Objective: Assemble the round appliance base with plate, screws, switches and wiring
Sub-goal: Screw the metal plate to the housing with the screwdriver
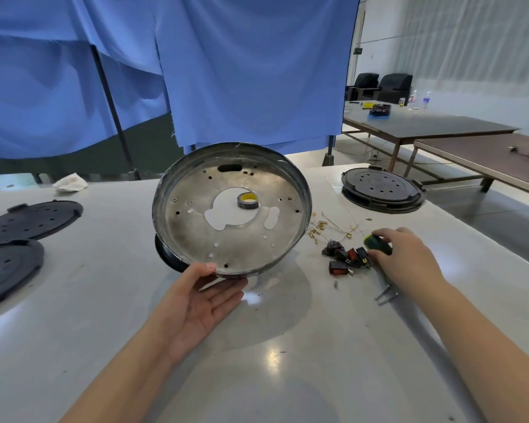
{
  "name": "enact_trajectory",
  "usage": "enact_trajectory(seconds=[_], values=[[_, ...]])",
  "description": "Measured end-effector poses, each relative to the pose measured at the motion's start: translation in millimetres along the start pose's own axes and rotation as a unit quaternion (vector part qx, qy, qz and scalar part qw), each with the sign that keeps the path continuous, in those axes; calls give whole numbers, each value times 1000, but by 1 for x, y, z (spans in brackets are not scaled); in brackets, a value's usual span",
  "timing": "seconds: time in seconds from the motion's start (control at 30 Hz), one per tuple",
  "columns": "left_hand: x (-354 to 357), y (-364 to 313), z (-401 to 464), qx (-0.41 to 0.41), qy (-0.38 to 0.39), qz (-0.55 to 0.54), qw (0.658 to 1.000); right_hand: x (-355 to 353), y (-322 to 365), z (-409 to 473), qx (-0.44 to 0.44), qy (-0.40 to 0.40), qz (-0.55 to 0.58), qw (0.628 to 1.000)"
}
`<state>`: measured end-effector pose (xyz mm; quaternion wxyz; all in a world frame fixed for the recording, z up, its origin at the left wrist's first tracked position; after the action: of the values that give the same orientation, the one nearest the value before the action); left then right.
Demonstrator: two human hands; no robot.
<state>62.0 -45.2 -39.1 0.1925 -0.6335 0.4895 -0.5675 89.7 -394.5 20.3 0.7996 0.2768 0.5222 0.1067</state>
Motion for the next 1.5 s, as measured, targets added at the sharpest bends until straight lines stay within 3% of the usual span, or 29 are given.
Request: enact_trajectory(seconds=[0.2, 0.3, 0.33, 0.4, 0.5, 0.6, 0.8, 0.9, 0.97, 1.07, 1.13, 1.23, 1.3, 1.4, 1.5], values=[[1, -2, -2, 4, -3, 17, 1000, 6, 6, -5, 5, -6, -35, 999], [3, -1, -3, 8, -4, 31, 999, -9, 27, -11, -51, -51, 31, 997], [2, -1, -3, 8, -8, 37, 999, -10, 36, -13, -72, -41, 70, 994], [1, -2, -2, 9, -16, 48, 999, 4, 49, -16, -81, 65, 138, 985], [0, -3, -3, 10, -21, 46, 999, 39, 56, -32, -61, 240, 104, 963], [0, -5, -3, 12, -20, 43, 999, 47, 58, -35, -75, 248, 51, 964], [0, -7, -6, 22, -28, 58, 998, 49, 63, -38, -69, 242, 50, 966], [5, -9, -8, 28, -18, 64, 997, 51, 69, -40, -46, 233, 120, 964], [10, -11, -10, 29, -6, 63, 998, 61, 79, -45, 0, 247, 255, 935], [19, -11, -13, 28, 16, 41, 999, 84, 97, -55, 96, 262, 447, 850], [22, -11, -16, 25, 24, 29, 999, 106, 110, -65, 156, 287, 537, 778], [22, -17, -19, 30, 18, 19, 999, 137, 126, -82, 245, 324, 657, 635], [23, -20, -20, 36, 21, 14, 999, 146, 138, -92, 261, 351, 699, 566], [25, -22, -21, 40, 26, 0, 999, 152, 150, -99, 250, 379, 714, 534], [21, -22, -19, 36, 7, -1, 999, 154, 153, -94, 251, 365, 714, 543]])
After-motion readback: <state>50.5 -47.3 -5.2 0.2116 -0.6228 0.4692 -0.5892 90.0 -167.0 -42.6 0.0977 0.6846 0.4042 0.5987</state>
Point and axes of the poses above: each hand's wrist, its own z-axis towards the middle knuckle, its own x-axis out of the palm, y = z × x, the point moved 10 cm from there along z, towards the middle knuckle, and after that the axes turned 10 degrees about z, right-handed, at the moved point
